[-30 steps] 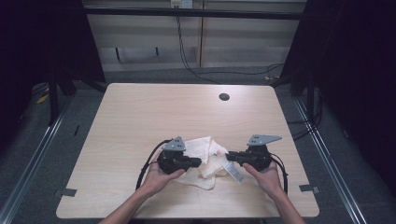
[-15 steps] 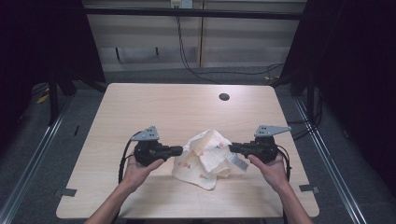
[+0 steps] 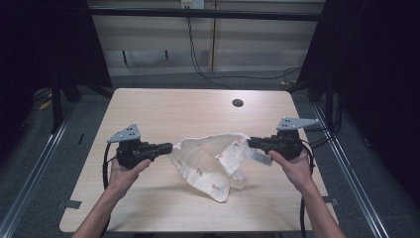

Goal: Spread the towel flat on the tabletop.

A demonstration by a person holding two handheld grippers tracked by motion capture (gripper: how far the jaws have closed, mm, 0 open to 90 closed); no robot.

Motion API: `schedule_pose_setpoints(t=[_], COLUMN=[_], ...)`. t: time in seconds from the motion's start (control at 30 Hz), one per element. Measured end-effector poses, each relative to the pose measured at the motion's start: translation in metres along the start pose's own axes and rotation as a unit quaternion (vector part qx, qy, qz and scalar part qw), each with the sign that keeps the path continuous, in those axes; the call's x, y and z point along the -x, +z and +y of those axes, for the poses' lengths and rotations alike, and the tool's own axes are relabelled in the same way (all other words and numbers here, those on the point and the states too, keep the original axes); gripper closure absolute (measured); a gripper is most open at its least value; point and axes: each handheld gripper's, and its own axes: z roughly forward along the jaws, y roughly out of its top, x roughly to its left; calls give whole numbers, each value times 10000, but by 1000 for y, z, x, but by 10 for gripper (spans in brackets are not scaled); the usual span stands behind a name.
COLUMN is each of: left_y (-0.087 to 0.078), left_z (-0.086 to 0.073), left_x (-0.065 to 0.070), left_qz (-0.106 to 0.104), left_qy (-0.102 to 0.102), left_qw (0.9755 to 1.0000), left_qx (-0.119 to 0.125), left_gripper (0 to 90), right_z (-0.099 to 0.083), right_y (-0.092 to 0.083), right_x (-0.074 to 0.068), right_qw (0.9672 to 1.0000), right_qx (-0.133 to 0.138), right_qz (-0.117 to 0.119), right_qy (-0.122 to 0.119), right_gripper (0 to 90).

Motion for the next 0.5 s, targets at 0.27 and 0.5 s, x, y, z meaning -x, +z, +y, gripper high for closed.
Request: schedule_pose_setpoints(t=[0.27, 0.5], left_y=[-13, -30], left_z=[25, 37], left_x=[11, 16], left_qz=[88, 70], left_qy=[218, 363], left_qw=[9994, 9986], left_qx=[251, 381], left_gripper=[873, 873], right_z=[27, 44], right_y=[-12, -29], right_x=[-11, -19], right_qw=[9995, 9987], right_qx=[203, 316], right_qz=[55, 24], right_qy=[-256, -397], right_gripper=[869, 869])
